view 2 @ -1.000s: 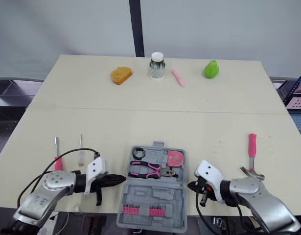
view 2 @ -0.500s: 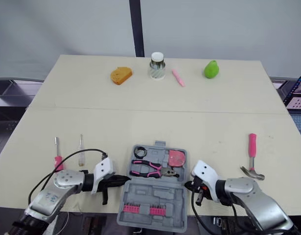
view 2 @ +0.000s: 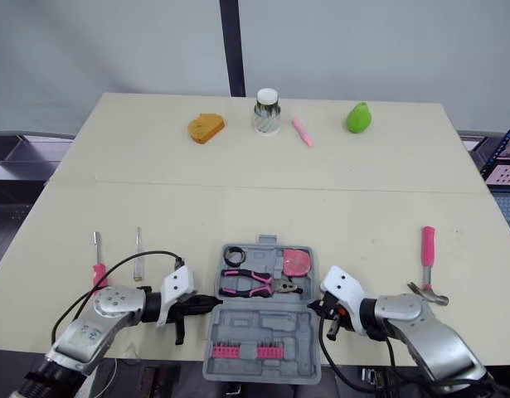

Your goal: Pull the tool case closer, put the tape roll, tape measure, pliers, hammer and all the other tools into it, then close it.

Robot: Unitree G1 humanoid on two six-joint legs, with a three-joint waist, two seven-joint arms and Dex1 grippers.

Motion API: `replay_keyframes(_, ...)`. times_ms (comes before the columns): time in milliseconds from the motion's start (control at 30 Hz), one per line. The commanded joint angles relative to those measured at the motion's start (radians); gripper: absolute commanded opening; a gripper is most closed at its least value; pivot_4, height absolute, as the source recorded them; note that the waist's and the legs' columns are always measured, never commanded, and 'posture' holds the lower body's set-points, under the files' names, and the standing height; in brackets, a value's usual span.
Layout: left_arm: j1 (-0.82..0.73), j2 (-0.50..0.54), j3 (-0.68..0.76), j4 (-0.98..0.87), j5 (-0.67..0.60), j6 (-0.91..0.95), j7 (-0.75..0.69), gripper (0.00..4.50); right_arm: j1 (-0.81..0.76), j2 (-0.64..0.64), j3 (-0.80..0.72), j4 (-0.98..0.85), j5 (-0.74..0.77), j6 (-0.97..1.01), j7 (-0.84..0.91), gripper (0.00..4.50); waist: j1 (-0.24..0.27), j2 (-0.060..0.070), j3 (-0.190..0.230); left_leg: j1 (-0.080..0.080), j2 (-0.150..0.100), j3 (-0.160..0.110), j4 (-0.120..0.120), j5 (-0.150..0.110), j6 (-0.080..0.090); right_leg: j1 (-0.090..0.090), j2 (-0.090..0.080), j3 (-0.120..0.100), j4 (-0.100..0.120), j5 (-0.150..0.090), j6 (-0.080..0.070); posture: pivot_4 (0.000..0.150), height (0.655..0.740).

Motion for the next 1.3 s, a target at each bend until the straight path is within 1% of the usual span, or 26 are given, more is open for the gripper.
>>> replay_keyframes(33, -0.017, -0.026, -0.004, 0.004, 0.011, -0.021, 0.022, 0.06, -0.014, 0.02, 0.014, -0.014, 0.005, -0.017, -0.003, 0.04, 0.0, 0.0, 0.0, 0.0, 0.0, 0.0, 0.0, 0.0, 0.0, 0.0, 0.0, 0.0, 0.0, 0.0, 0.0, 0.15, 0.695)
replay_keyframes(233, -0.045, -0.053, 0.004, 0.021, 0.019, -0.014, 0.034, 0.06, -0.034, 0.042, 0.013, 0.007, -0.011, -0.022, -0.015, 0.04, 0.0, 0.0, 0.0, 0.0, 0.0, 0.0, 0.0, 0.001, 0.0, 0.0, 0.0, 0.0, 0.0, 0.0, 0.0, 0.15, 0.695)
replay_keyframes(700, -0.065, -0.064, 0.012, 0.049, 0.026, -0.022, 0.036, 0.06, -0.062, 0.085, 0.016, 0.015, -0.031, -0.012, -0.032, 0.04, -0.002, 0.0, 0.0, 0.001, 0.0, 0.0, 0.0, 0.001, 0.0, 0.0, 0.0, 0.0, 0.001, 0.0, 0.0, 0.15, 0.695)
replay_keyframes(1300, -0.104, -0.093, 0.029, 0.113, 0.048, -0.05, 0.052, 0.06, -0.066, 0.088, 0.002, 0.021, -0.037, -0.014, -0.029, 0.04, -0.001, 0.0, -0.001, 0.001, 0.0, 0.0, 0.0, 0.001, 0.0, 0.0, 0.0, 0.0, 0.002, 0.0, 0.0, 0.15, 0.695)
